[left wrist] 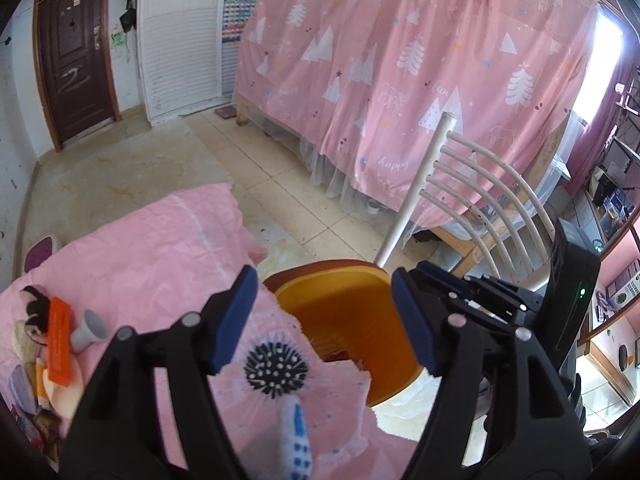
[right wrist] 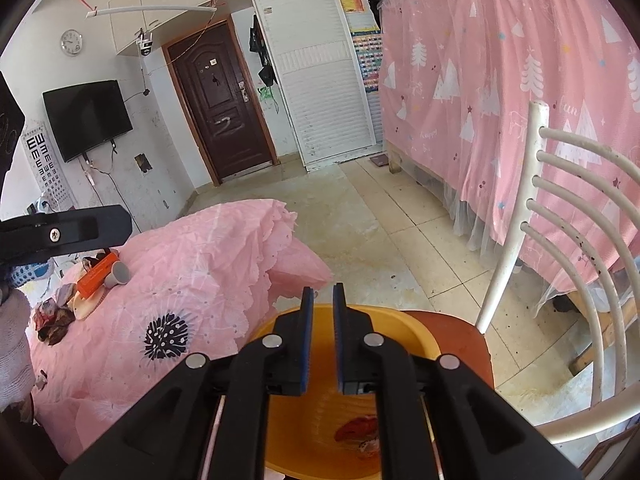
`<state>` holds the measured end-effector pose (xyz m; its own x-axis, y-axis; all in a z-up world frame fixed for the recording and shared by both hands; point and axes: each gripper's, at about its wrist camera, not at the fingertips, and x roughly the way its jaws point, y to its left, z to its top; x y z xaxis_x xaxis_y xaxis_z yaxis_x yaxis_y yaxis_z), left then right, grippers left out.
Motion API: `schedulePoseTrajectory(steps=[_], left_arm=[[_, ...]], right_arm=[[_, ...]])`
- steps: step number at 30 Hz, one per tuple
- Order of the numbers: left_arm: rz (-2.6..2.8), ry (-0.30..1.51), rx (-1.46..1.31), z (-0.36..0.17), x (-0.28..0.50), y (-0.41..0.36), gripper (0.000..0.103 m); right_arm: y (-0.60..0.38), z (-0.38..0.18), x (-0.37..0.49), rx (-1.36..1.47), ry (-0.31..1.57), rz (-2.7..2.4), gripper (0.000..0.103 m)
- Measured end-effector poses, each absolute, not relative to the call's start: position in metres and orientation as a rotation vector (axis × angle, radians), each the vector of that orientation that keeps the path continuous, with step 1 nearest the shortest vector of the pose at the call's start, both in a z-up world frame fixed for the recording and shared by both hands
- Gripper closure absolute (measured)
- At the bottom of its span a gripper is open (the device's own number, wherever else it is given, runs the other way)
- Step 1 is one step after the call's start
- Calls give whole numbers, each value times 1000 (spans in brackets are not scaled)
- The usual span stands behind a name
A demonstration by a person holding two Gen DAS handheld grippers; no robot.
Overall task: Collect trash
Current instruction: 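Carry both held items to the orange basin and open both tools, then move both open tools back over the items on the bed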
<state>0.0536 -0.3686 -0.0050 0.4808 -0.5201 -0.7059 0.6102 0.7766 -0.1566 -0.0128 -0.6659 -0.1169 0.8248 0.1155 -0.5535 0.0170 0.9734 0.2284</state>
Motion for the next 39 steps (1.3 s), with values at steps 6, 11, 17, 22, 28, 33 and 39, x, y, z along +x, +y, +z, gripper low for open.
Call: schedulePoseTrajectory(steps=[6,11,17,22,28,33,39], left_arm=[[-627,793,96,3,53,-334,30],[-578,771,64,11,52,-302,30],[-523,721,22,22,46,-259,22],[-473,698,-29,27,45,-221,18],[-408,677,-59,29,38,-183,15],[-314,673,-70,26,34,-144,15],[-224,659,-82,22,24,-96,15]], right_arm=[[-640,-92,-11,171,557,51,16],[-607,-77,-6,105,551,57,16],[-569,-62,-2,52,543,91,16],[-533,-51,4,12,539,139,15],[-487,-44,8,-28,540,211,13],[-447,-43,15,-58,548,267,12],[-410,-46,23,-65,565,317,11]])
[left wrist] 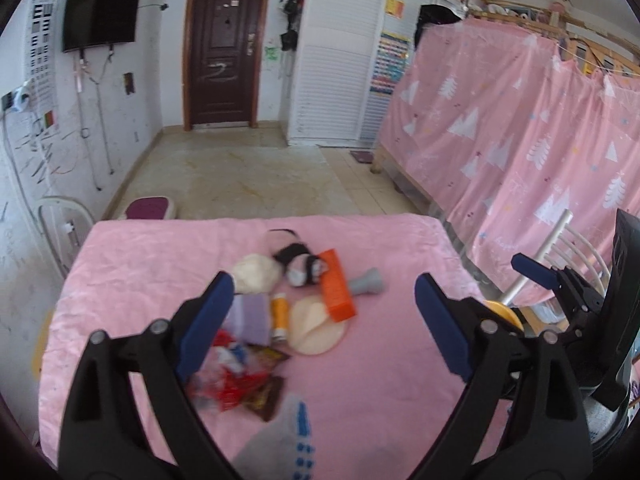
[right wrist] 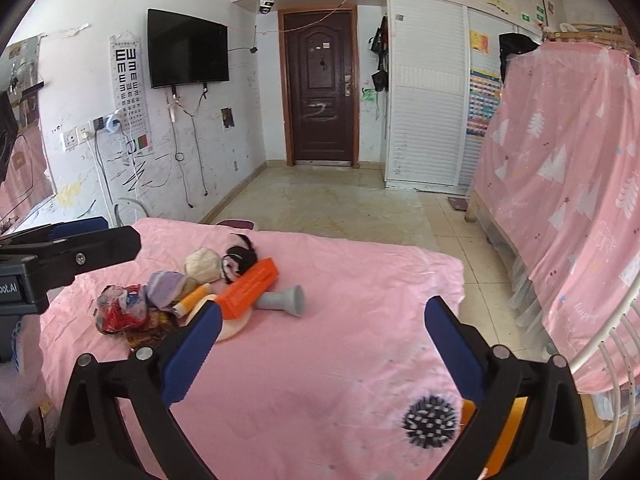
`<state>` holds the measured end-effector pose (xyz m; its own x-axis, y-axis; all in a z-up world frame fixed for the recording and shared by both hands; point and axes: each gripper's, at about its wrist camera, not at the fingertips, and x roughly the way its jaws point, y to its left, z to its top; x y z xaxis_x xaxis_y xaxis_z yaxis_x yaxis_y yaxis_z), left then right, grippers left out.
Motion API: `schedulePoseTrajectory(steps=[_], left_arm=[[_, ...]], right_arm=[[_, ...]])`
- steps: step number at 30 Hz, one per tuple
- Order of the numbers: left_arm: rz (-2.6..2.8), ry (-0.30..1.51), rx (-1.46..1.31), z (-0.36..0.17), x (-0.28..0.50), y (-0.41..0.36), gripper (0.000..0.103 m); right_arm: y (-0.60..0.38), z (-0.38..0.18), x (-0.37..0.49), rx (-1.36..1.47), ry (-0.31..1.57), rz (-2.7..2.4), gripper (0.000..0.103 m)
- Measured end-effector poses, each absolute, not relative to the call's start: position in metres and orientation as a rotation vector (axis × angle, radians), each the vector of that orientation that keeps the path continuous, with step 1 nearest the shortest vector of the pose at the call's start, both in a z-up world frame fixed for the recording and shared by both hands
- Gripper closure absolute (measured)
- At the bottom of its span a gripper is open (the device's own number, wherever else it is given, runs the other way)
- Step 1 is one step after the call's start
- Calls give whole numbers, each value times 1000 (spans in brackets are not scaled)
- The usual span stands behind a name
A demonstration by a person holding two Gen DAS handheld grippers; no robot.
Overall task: Collect trash
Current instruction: 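Move both open tools back over the items on the bed, then grasp the orange box with the right tool while the left tool grasps the black plastic bag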
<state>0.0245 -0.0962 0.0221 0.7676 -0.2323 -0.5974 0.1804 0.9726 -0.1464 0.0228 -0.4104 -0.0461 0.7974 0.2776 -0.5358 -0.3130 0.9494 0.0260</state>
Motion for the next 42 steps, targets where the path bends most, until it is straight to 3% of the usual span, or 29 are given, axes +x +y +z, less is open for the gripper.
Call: schedulePoseTrajectory(steps=[12,20,30,33,36,38,42], left_arm=[[-70,675,-130,9,17,-14,15],[42,758,-169,-27,22,38,15],[-14,869,-135,-61,29,36,15],[-59,898,-114,-69,35,26,15],[-97,920,-99,-76,42,16,16],[-122,931,-92,-79,45,11,26],[-168,959,-89,-88,49,7,59]], right_arm=[[-358,-55,33,-93,602,379,11],[-341,-64,58,-83,649,402,11],[-328,-83,87,-56,730,422,13],[-327,-89,94,-51,753,421,19],[-326,-93,100,-44,774,427,33],[-326,-96,103,-36,788,430,39],[-324,-103,111,-17,828,443,47]])
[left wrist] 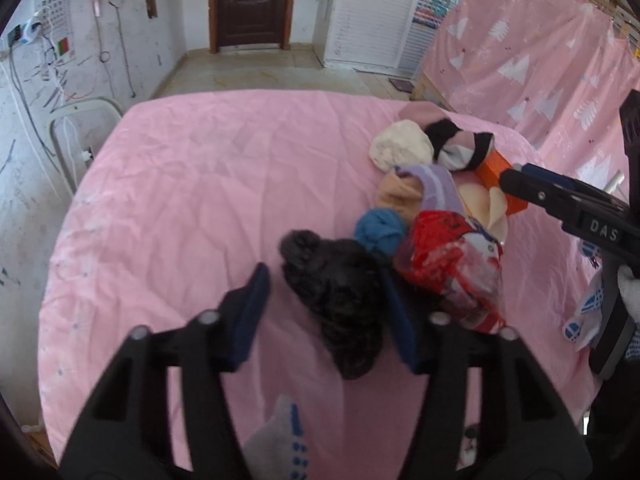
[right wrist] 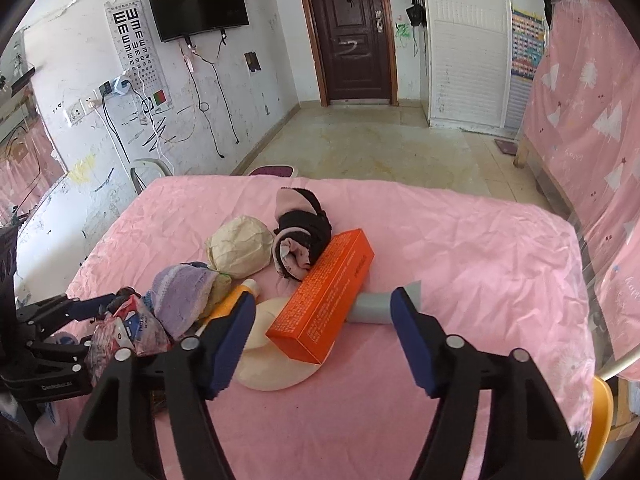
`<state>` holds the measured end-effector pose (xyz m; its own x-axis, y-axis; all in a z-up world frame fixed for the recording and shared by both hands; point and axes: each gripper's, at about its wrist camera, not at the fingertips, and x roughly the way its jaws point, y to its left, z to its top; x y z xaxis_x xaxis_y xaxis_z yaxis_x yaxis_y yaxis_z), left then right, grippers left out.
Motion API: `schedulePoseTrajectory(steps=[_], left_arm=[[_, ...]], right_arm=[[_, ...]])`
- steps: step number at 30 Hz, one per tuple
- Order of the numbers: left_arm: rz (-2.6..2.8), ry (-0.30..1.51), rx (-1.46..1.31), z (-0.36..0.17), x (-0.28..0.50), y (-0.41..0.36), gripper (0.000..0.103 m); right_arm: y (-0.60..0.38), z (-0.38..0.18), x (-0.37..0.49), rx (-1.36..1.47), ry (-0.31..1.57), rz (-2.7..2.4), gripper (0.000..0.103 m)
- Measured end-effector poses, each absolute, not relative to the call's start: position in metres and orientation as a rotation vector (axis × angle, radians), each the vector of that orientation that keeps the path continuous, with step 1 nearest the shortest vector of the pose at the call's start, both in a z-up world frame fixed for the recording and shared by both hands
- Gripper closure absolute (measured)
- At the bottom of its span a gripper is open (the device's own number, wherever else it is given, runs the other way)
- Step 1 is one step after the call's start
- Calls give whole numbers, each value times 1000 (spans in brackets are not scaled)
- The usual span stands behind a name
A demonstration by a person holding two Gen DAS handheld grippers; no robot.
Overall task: Collect trash
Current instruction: 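Grasp the orange box with the right tool while the left tool grasps the black plastic bag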
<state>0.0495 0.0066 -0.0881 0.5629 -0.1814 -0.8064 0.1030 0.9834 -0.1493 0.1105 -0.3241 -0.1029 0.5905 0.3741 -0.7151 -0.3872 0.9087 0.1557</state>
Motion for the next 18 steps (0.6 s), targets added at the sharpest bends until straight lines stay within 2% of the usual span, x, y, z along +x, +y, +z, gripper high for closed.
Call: schedulePoseTrajectory(steps=[4,8,14,18], left_arm=[[-166,945,-104,-89,51,13,69],[-144,925,-116,-86,50,22,69],[-123,923,-154,-82,51,36,69],[-109,903,-157,-77,48,37,69]], right_arm=[[-324,-107,116,23,863,477,55],[-325,-106,119,67,881,517,71],[-339,-101,120,113,874,488,85],[-346,-98,114,108,851,461,90]])
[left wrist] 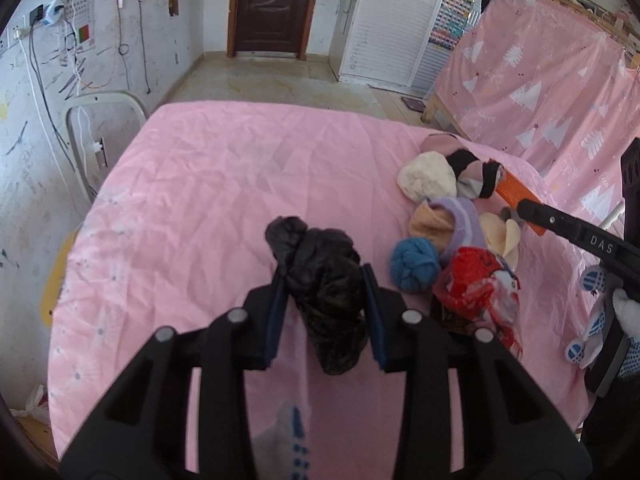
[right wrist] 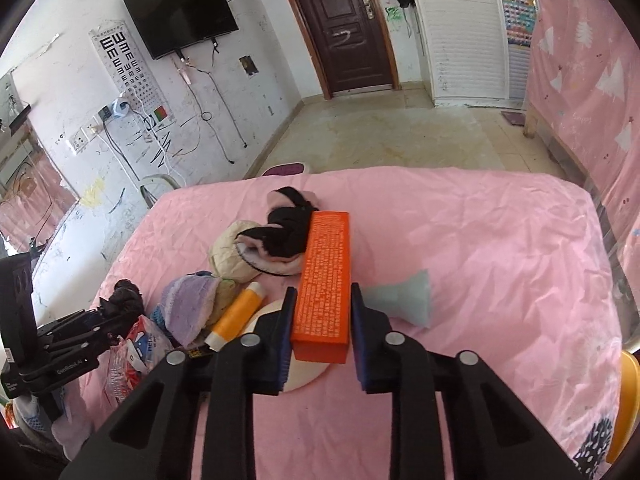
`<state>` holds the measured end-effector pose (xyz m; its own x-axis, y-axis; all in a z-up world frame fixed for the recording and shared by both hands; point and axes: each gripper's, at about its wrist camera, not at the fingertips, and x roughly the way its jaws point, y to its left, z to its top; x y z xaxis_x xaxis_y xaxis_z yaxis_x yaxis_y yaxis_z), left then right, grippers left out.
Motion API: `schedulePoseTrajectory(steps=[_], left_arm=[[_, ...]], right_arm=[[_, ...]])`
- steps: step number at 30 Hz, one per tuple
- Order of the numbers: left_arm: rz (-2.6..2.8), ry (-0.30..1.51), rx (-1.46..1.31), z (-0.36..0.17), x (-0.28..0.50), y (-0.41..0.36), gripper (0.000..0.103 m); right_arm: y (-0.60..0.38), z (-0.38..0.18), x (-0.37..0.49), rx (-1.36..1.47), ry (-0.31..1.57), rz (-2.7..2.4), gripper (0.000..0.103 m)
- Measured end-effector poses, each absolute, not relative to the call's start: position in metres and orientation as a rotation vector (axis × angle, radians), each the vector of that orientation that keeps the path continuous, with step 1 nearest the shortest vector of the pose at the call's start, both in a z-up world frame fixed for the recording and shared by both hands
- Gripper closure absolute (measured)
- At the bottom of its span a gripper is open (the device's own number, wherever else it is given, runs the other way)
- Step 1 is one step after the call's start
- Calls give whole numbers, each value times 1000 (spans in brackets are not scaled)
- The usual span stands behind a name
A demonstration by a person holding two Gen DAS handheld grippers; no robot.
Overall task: Collect trash
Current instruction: 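Grasp the orange box with the right tool while the left tool grasps the black plastic bag, then carry the orange box and black bag to the basin and open both tools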
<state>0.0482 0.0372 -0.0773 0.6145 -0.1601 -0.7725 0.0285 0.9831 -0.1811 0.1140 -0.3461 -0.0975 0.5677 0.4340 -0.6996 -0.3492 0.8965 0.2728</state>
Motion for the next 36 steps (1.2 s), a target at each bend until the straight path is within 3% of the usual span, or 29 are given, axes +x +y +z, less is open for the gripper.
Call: schedulePoseTrajectory(steps=[15,36], left_arm=[[-109,783,-101,-29,27,9,69],[-421,758,-10,7,39,-164,69]], right_arm=[[-394,-64,83,126,721,417,90],[-556,-64,18,214,610,200,90]])
